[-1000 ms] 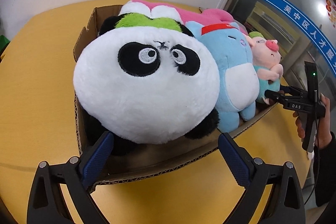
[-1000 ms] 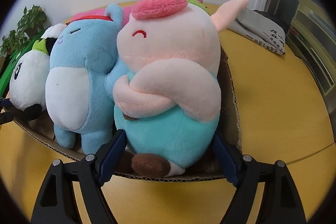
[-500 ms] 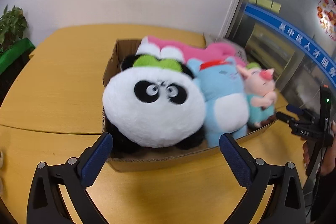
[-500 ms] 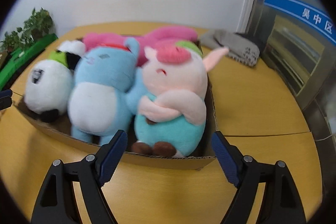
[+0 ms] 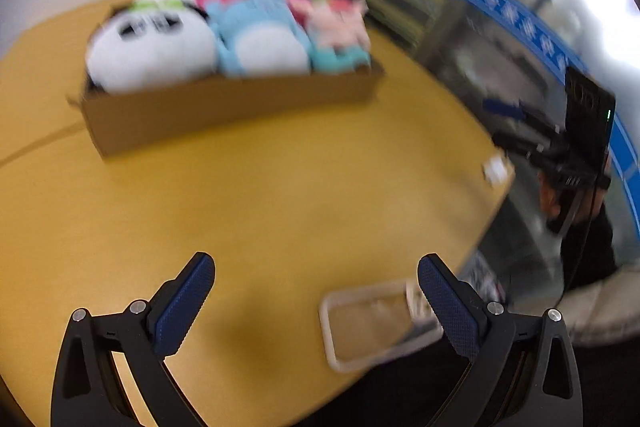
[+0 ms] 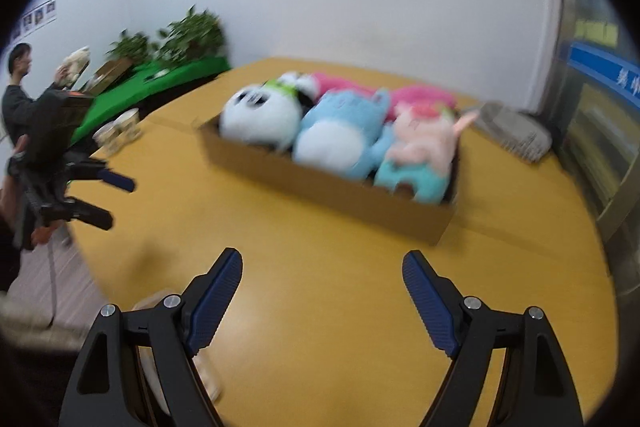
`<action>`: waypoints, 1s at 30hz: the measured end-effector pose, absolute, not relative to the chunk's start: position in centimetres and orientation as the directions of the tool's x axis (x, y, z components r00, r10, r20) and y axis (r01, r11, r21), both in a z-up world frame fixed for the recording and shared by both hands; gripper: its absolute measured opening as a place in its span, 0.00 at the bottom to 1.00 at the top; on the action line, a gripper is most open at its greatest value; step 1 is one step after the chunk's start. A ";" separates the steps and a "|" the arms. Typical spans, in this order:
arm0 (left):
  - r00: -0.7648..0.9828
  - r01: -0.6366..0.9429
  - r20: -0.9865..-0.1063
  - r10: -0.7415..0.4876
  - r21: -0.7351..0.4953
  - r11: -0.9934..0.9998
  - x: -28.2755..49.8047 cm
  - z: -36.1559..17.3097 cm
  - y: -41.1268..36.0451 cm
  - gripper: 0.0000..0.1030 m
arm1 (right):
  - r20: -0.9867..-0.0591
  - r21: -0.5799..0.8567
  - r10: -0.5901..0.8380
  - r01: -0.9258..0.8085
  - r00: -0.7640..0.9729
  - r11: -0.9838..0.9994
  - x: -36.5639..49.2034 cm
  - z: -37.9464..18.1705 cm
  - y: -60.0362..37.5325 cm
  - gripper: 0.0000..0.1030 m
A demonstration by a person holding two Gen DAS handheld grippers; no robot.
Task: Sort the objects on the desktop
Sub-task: 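Move both grippers to the clear phone case lying on the table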
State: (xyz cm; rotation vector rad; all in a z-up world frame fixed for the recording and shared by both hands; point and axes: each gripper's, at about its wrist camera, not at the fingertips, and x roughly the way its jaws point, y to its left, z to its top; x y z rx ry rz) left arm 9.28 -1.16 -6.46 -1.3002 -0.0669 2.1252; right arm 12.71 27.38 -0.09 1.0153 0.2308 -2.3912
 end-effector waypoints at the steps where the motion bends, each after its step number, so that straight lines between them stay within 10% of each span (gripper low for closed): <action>1: -0.258 -0.503 -0.803 0.537 -0.362 -0.784 10.2 -7.8 -0.7 1.00 | -0.724 0.074 -0.414 0.535 -0.551 -0.842 13.6 -0.9 27.3 0.80; 30: -0.108 -0.636 -0.803 0.586 -0.397 -0.662 8.5 -14.2 5.3 0.99 | -0.822 0.116 -0.496 0.771 -0.280 -0.627 10.7 -12.8 20.8 0.76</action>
